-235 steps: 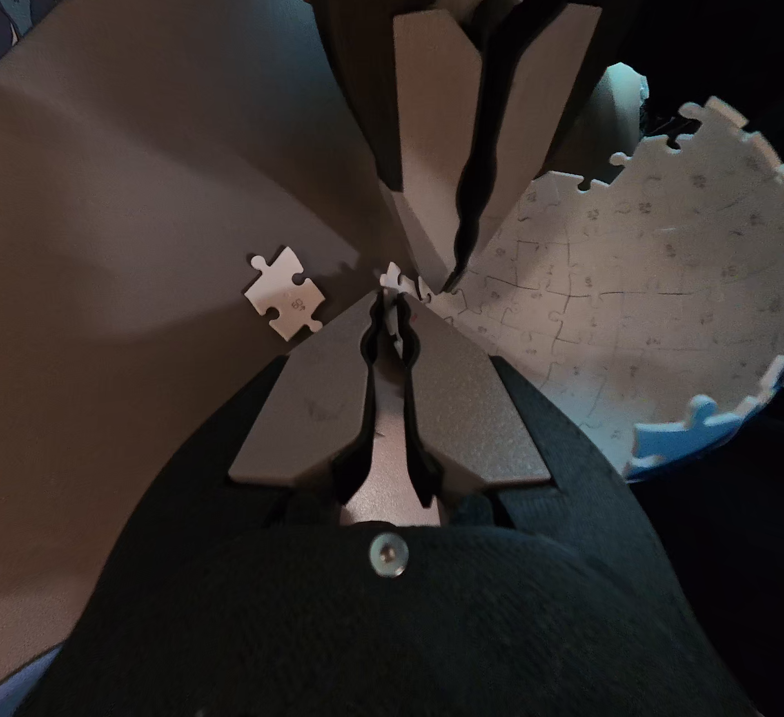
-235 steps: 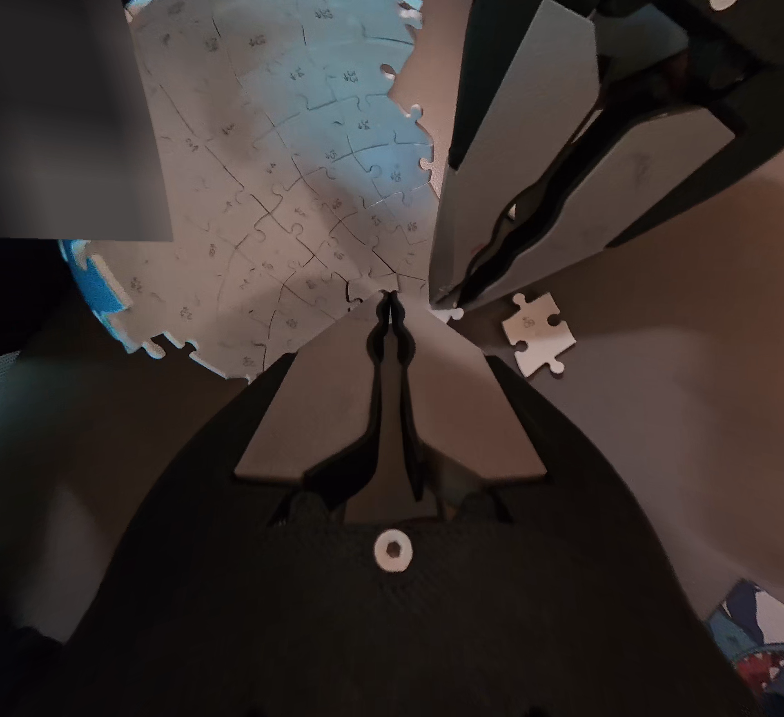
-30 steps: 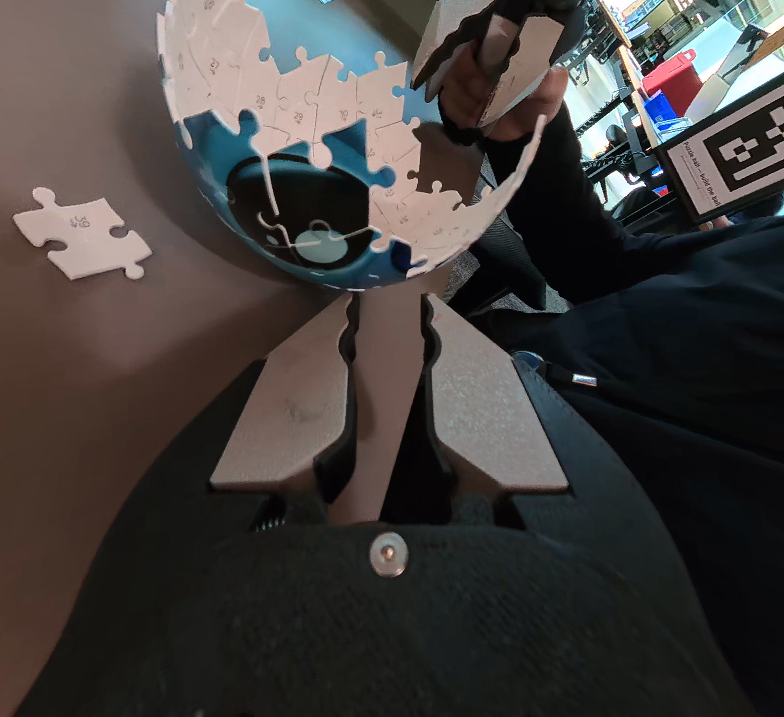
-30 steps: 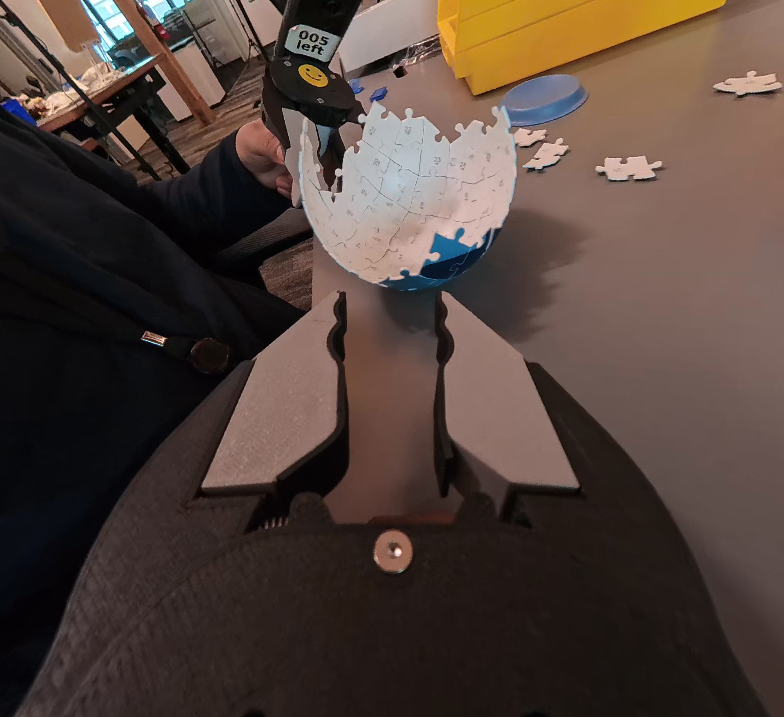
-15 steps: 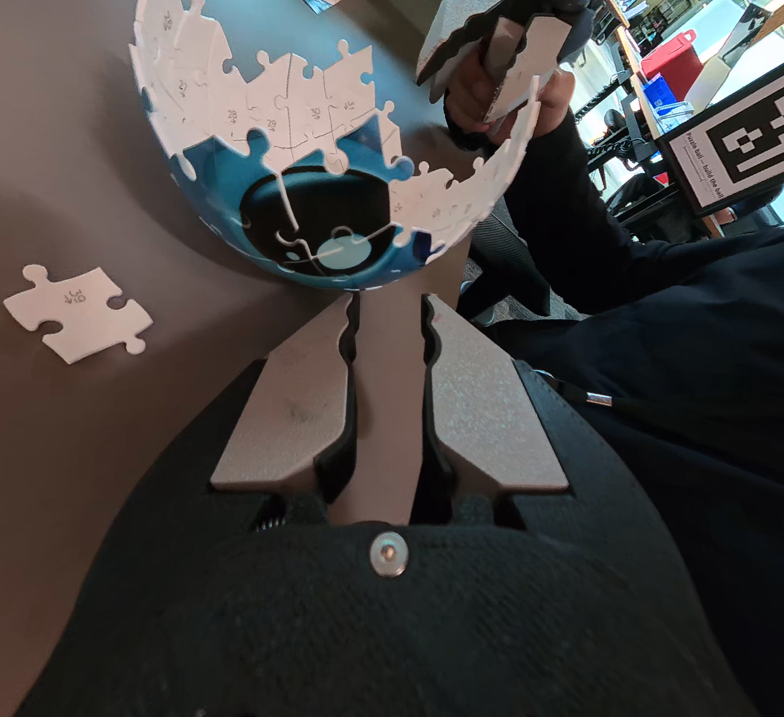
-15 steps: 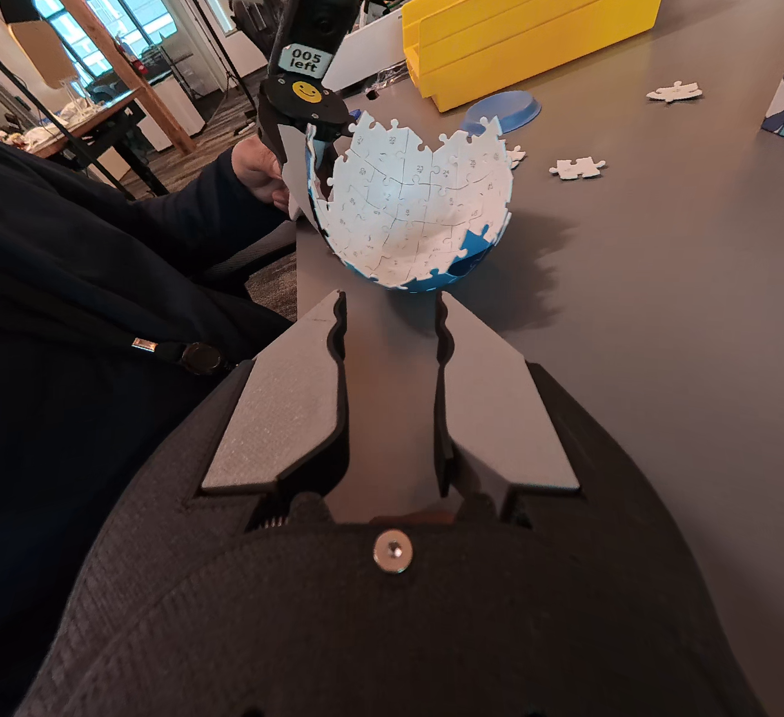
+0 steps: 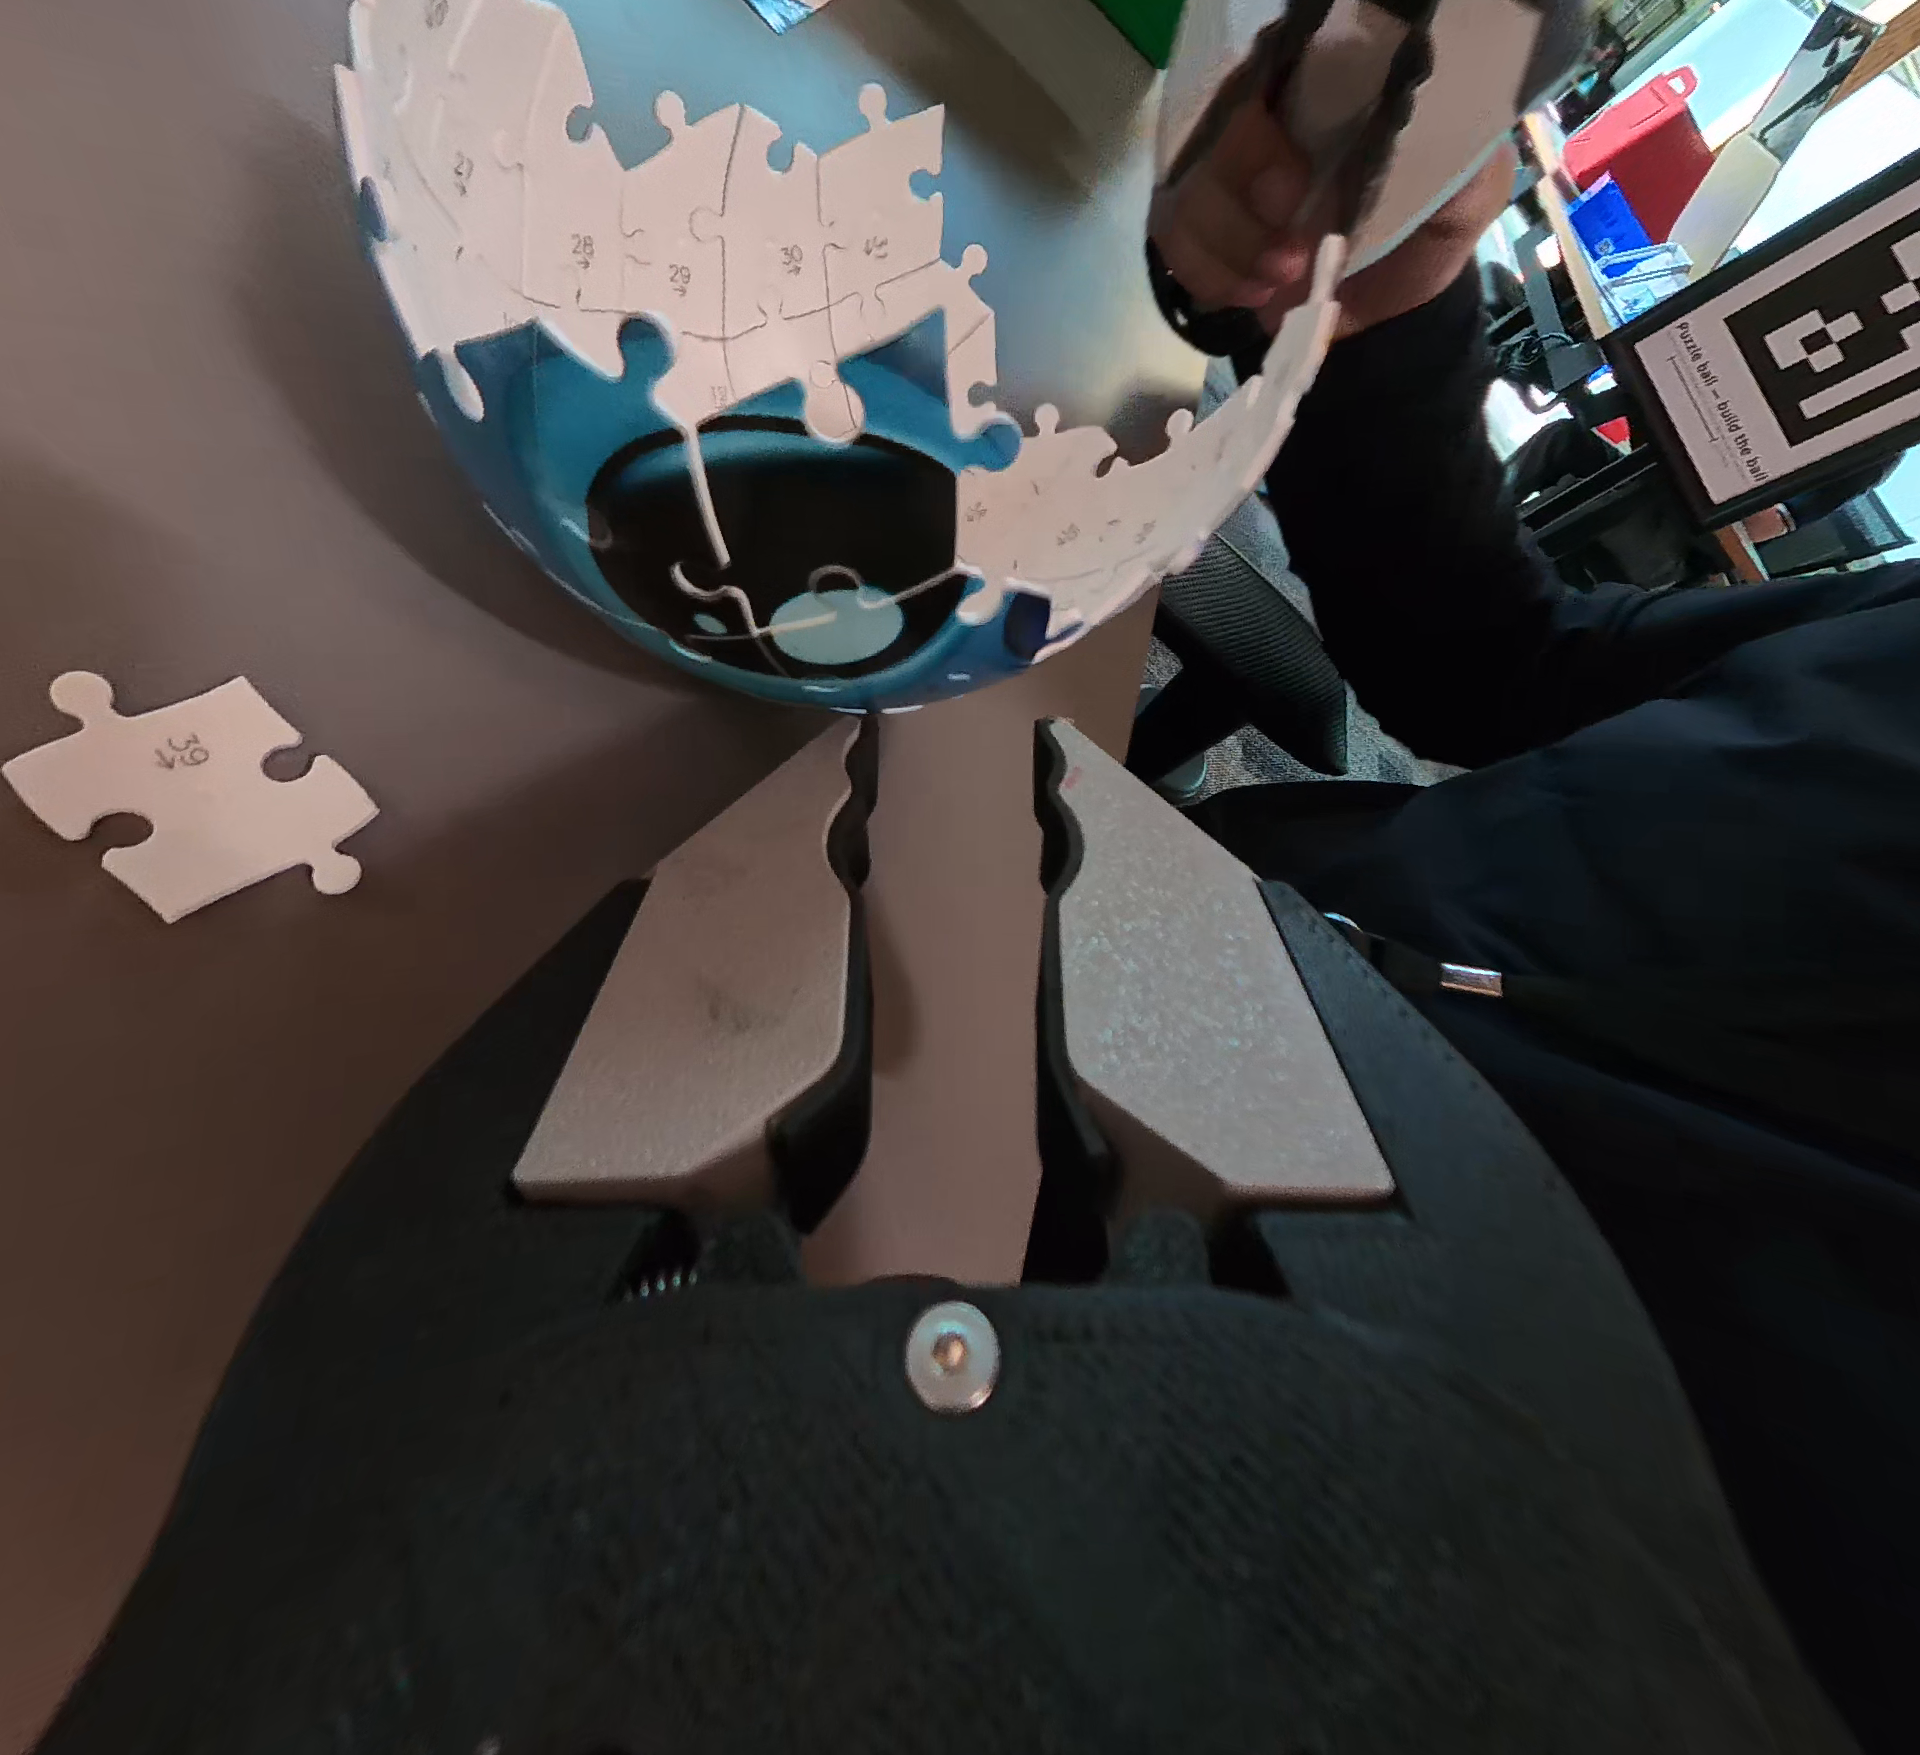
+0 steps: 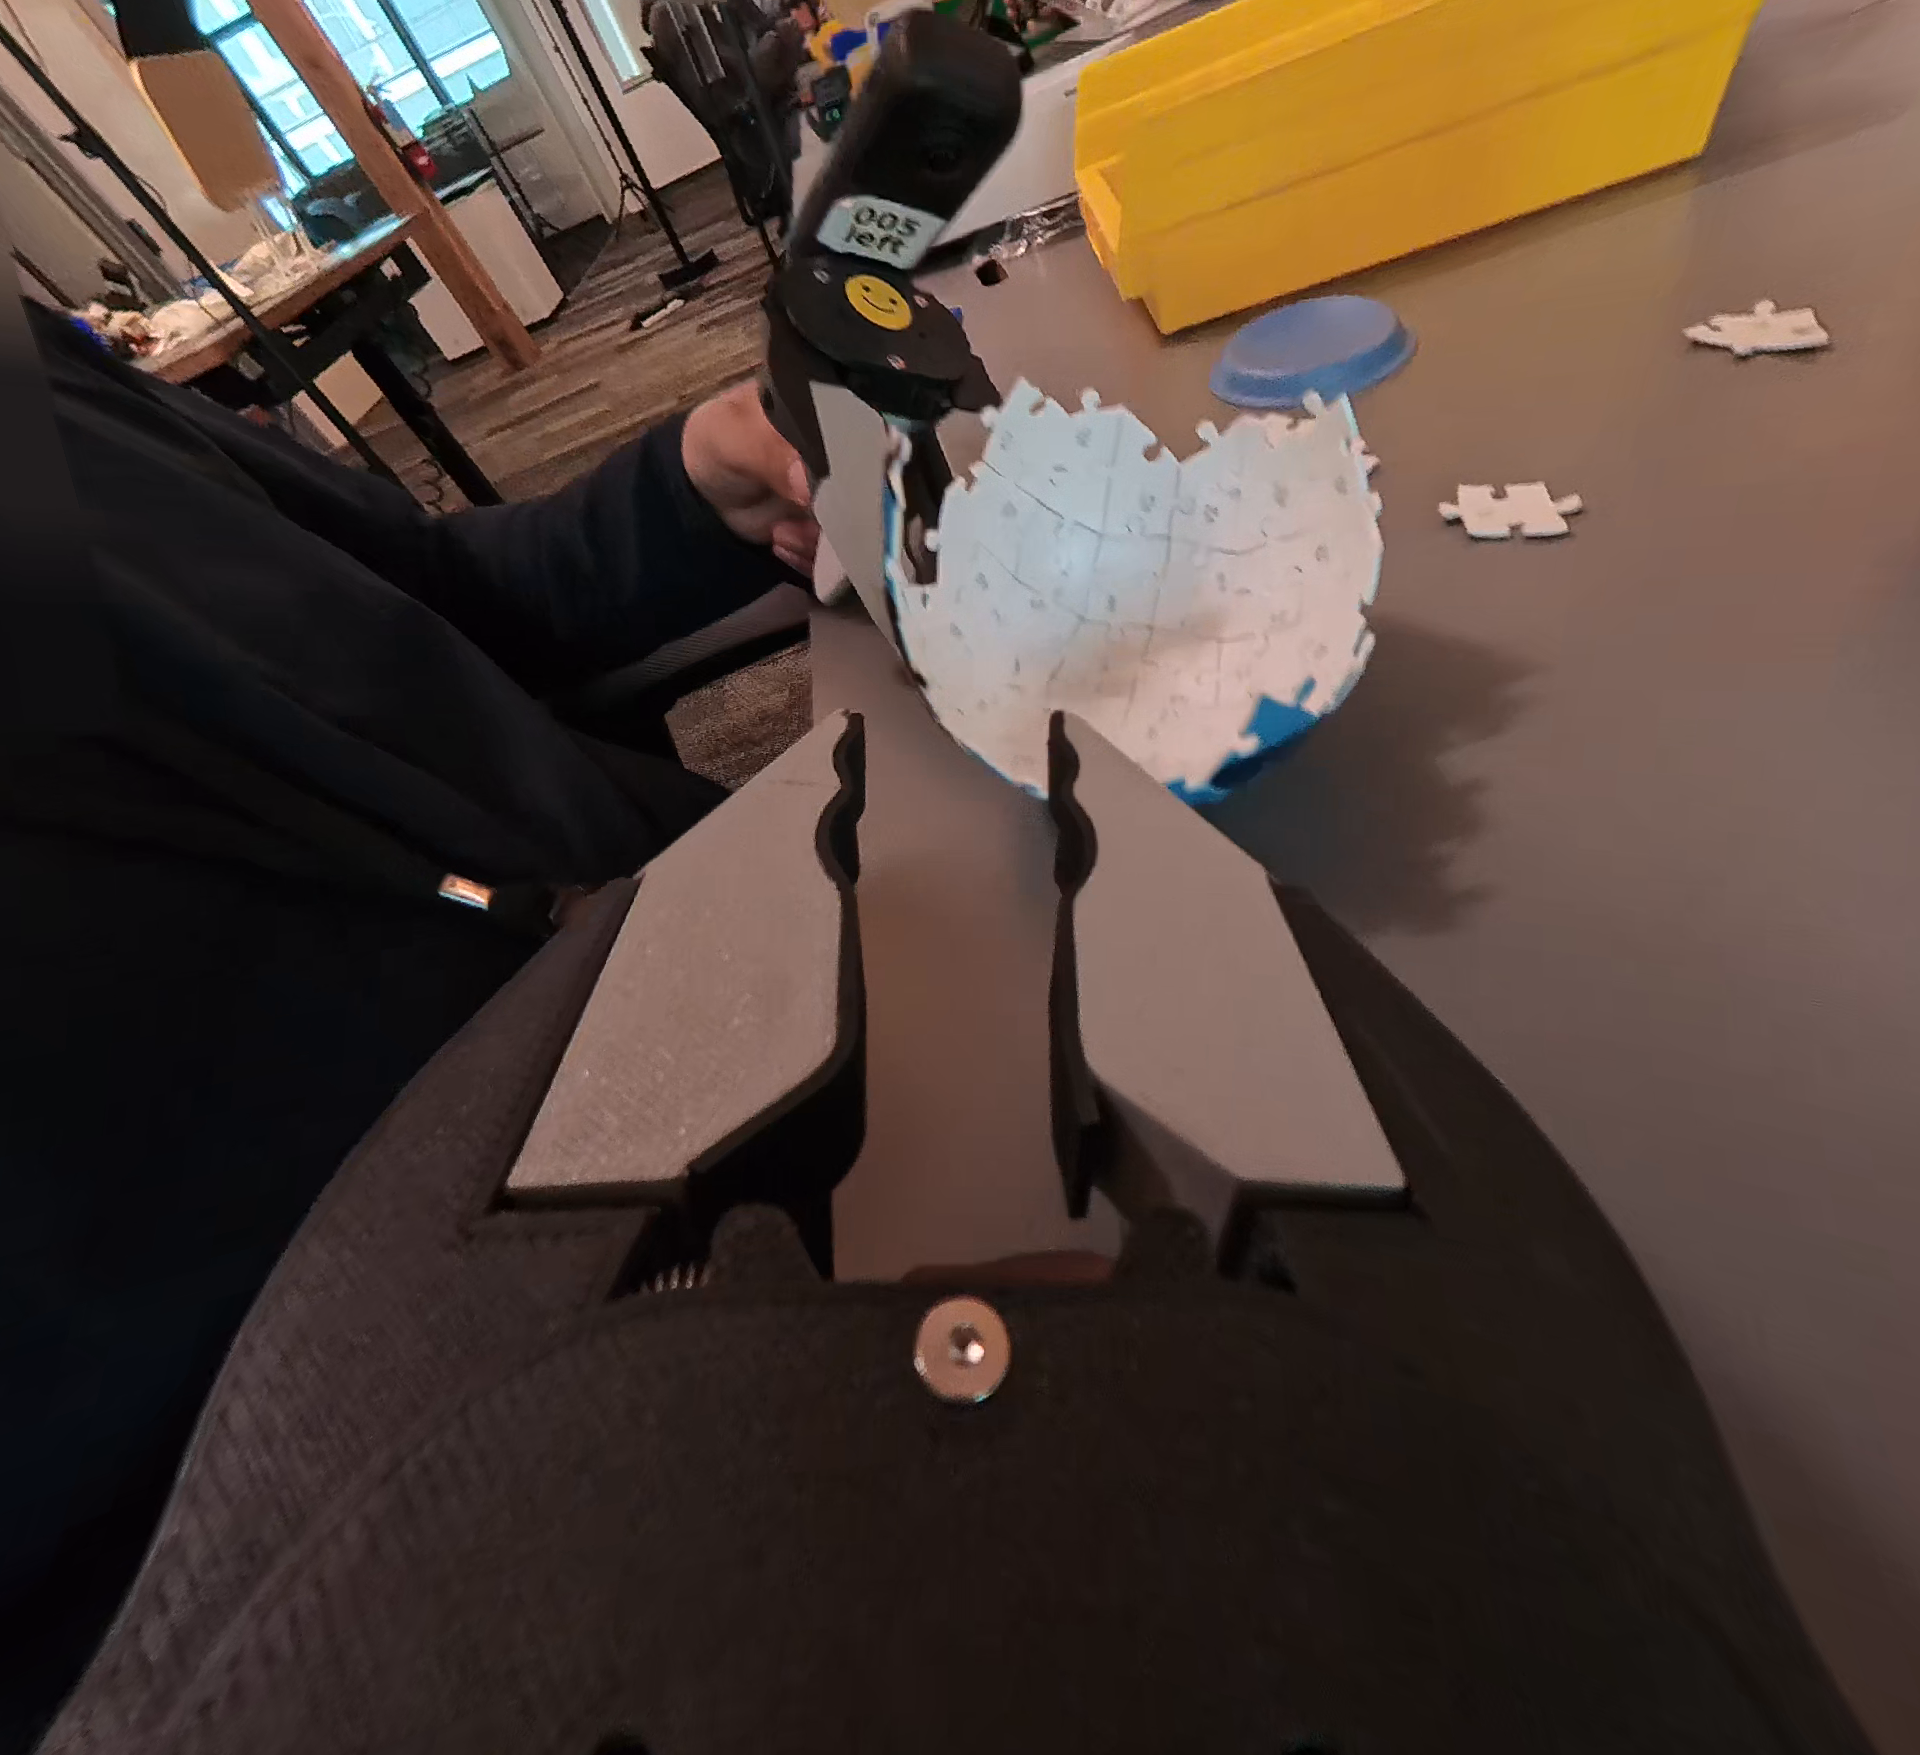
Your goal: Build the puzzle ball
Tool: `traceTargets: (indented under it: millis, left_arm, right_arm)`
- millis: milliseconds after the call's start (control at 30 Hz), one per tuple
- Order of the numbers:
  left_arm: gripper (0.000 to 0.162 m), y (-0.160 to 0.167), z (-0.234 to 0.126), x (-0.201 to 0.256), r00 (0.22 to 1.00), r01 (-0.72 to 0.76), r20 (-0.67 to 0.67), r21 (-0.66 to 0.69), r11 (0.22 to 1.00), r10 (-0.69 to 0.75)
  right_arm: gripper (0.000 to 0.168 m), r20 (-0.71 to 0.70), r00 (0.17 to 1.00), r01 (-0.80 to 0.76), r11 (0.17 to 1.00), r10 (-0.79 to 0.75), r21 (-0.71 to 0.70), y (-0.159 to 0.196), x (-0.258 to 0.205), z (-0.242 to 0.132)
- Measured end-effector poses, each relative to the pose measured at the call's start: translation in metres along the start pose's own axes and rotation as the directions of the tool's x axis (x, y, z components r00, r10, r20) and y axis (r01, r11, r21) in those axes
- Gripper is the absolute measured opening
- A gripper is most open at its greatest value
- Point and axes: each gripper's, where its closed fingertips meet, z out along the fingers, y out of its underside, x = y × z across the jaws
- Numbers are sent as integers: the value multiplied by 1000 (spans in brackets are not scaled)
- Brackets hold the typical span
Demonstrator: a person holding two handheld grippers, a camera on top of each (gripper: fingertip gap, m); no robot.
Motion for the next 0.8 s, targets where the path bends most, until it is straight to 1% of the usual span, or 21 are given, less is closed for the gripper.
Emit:
traceTargets:
  millis: [67,167,233,367,533,667,800]
  left_arm:
    - [28,0,1,-1,1000,3,-2,0,1000,-3]
    - [28,-1,3,0,1000,3,-8,1,1000,-3]
    - [28,-2,4,0,1000,-1,-11,1,1000,1]
    - [28,-2,5,1,1000,-6,-15,-3,1000,6]
    - [28,-2,4,0,1000,-3,-20,-2,1000,3]
    - [28,-2,4,0,1000,-2,-22,-3,1000,2]
    - [29,-1,6,0,1000,-2,-24,-7,1000,2]
  right_arm:
    - [30,-9,1000,4,999,-4,-41,-10,-5,7]
    - [33,16,1000,26,990,-24,-137,-17,-14,23]
    - [33,47,998,47,978,-38,-202,-20,-20,34]
    - [33,52,998,37,947,-22,-320,-18,-13,49]
    - [32,108,994,36,929,4,-368,-15,-9,57]
    - [29,132,991,62,907,-7,-416,-7,-8,66]
    - [18,151,988,98,894,-34,-437,-5,-10,71]
